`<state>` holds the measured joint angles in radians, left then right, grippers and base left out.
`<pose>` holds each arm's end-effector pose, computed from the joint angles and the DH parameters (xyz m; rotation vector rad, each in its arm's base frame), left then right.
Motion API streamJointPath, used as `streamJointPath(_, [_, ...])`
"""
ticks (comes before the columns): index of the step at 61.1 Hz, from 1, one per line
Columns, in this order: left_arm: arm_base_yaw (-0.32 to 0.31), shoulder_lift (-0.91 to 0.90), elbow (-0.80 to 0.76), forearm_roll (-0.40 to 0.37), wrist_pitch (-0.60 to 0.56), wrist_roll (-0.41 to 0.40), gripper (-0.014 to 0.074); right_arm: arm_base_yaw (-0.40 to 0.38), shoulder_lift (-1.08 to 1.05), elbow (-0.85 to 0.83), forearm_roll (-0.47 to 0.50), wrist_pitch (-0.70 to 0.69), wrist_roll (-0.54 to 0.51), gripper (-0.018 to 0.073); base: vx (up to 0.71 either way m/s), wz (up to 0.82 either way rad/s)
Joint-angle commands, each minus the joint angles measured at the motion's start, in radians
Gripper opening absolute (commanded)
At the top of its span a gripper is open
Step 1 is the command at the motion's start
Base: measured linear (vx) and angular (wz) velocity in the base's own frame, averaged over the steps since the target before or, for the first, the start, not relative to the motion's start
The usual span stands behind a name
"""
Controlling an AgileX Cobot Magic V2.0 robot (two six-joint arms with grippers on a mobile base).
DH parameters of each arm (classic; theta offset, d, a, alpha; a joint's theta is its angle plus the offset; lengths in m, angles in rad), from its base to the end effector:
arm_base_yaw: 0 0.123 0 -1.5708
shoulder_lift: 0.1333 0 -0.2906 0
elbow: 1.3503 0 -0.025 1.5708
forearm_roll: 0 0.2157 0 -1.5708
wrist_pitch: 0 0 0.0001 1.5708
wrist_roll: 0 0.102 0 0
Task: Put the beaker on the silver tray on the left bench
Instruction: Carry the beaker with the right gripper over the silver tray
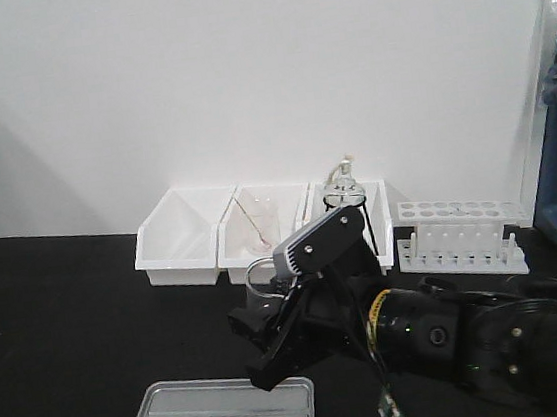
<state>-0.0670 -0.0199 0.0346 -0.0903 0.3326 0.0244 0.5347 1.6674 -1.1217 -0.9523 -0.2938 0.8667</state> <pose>0.0229 -0.0046 0.1702 0.0263 1.8309 -0.1170 0.3026 0.2071 0.3050 -0.7144 1.7423 0.5454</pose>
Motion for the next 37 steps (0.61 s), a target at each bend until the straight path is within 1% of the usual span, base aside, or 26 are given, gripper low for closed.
streamJointPath(1, [0.002, -0.006, 0.018, -0.005, -0.083, 0.000, 0.0001, -0.009, 0.024, -0.090, 0.018, -0.056, -0.002, -0.0011, 0.00, 0.00])
streamJointPath(15, [0.002, -0.006, 0.018, -0.005, -0.083, 0.000, 0.0001, -0.009, 0.191, -0.217, 0.019, -0.058, -0.002, -0.0011, 0.00, 0.00])
streamJointPath(37, [0.002, -0.006, 0.018, -0.005, -0.083, 0.000, 0.0001, -0.009, 0.342, -0.227, 0.021, -0.068, -0.002, -0.0011, 0.00, 0.00])
